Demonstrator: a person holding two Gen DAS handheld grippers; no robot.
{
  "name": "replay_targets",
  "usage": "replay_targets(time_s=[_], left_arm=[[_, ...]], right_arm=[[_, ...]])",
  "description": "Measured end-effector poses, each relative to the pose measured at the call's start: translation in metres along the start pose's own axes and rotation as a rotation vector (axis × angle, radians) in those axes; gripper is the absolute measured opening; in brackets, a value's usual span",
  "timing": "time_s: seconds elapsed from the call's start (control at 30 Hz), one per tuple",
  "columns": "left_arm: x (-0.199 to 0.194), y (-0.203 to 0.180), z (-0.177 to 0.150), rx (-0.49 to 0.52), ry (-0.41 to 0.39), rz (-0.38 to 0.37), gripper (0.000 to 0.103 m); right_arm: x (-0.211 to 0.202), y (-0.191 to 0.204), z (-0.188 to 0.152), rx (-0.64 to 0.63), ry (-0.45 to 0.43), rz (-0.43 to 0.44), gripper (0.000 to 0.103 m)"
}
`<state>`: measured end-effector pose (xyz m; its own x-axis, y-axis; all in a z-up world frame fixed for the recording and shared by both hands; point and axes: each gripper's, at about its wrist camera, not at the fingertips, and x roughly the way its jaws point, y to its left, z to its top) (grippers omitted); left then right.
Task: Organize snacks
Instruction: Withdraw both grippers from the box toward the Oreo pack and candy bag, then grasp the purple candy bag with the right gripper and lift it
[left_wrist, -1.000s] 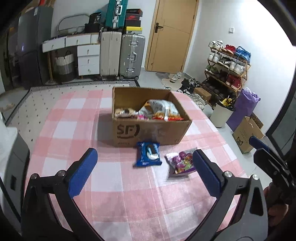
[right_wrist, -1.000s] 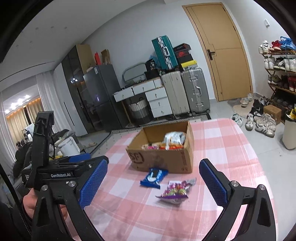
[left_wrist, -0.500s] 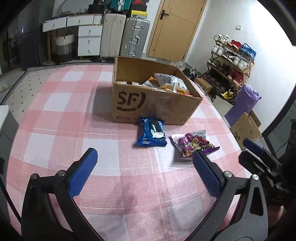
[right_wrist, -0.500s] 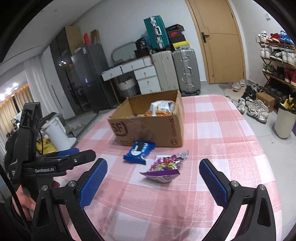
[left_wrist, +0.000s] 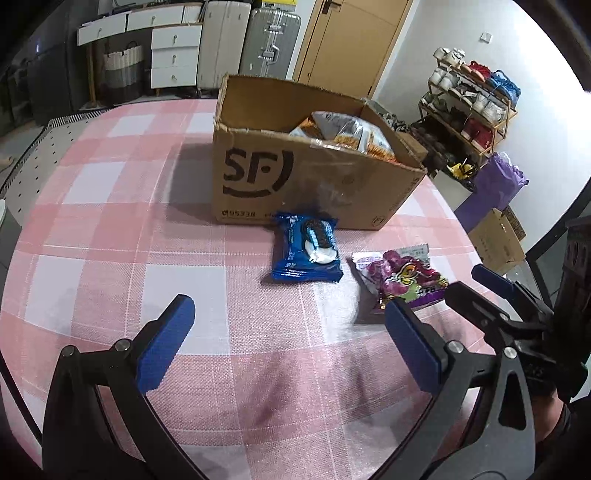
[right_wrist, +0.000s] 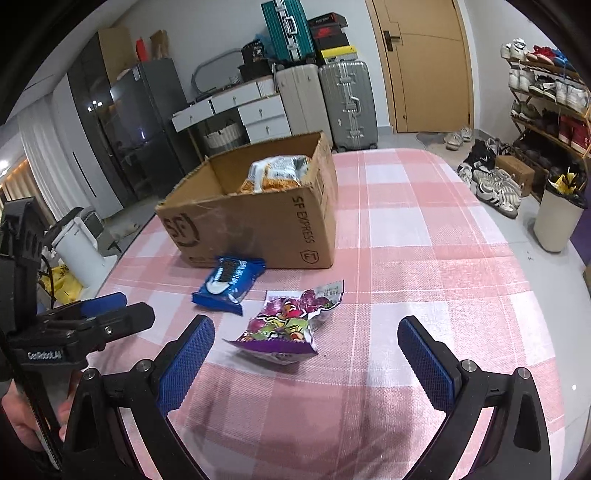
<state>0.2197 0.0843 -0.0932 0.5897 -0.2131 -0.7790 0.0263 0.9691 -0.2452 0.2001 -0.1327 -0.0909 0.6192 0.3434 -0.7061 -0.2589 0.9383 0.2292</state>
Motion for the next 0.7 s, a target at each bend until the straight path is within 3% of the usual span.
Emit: replay_targets(time_s=[0.47, 0.7], left_arm=[[0.032, 0.012, -0.004, -0.044, 0.070, 0.018, 0.102], [0.041, 0.014, -0.003, -0.062, 0.089, 0.023, 0.102]], right_arm=[[0.056, -0.001, 0.002, -0.011, 0.112, -0.024, 0.101], [0.076, -0.004, -0.003, -0.006, 0.159, 0.026, 0.101]])
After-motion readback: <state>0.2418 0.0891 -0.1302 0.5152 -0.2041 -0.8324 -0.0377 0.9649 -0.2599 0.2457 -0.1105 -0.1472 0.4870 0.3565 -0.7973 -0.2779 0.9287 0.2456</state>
